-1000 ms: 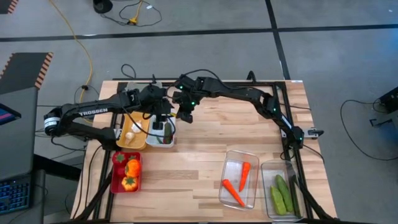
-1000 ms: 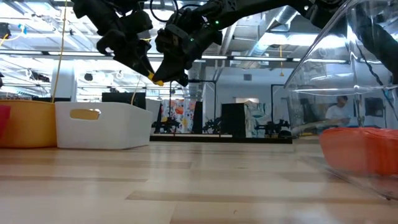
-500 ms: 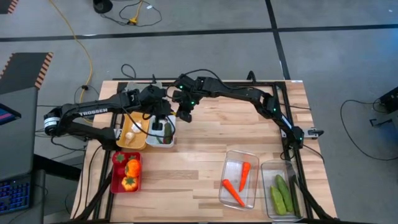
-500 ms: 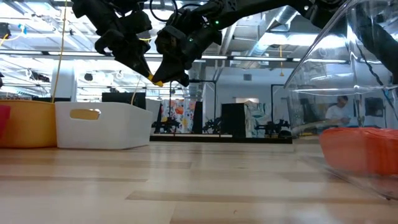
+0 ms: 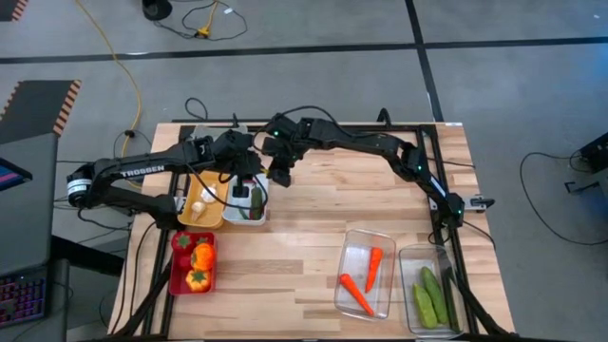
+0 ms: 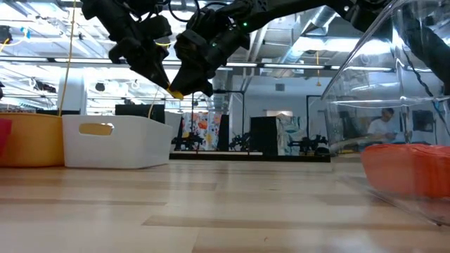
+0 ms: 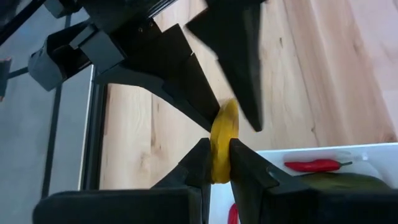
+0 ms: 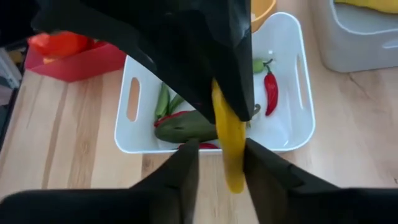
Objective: Sort produce into baskets
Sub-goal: Put the small yellow corn into the gray bin, then return to Home Position
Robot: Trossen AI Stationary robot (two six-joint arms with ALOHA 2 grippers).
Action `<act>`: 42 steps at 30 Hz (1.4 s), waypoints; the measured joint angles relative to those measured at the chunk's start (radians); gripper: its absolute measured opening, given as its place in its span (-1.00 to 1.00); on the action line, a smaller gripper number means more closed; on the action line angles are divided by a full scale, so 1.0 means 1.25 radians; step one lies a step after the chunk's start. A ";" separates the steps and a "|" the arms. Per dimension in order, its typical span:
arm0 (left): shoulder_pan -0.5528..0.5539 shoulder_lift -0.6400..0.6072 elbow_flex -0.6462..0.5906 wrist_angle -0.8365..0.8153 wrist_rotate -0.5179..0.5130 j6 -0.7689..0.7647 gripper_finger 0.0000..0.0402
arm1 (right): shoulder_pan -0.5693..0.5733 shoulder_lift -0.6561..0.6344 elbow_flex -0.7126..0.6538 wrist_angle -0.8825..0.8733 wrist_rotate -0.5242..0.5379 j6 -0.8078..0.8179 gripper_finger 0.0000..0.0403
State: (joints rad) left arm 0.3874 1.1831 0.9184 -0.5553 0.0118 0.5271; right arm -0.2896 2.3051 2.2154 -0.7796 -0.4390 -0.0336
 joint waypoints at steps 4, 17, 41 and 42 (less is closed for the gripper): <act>0.000 0.000 0.000 -0.007 -0.039 0.007 -0.83 | 0.001 0.000 0.000 0.005 0.018 0.039 -0.11; 0.059 0.001 0.001 -0.128 -0.414 0.008 -0.83 | -0.096 -0.104 0.072 -0.199 0.032 -0.021 -0.02; 0.365 0.002 -0.032 -0.114 -0.278 -0.140 -0.51 | -0.078 -0.180 -0.302 0.014 0.123 0.022 -0.04; 0.365 0.002 -0.032 -0.111 -0.278 -0.141 -0.46 | -0.072 -0.179 -0.315 0.028 0.123 0.025 -0.04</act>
State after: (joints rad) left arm 0.8436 1.1851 0.8787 -0.6942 -0.3363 0.3513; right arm -0.3791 2.0807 1.8219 -0.7448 -0.2852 -0.0018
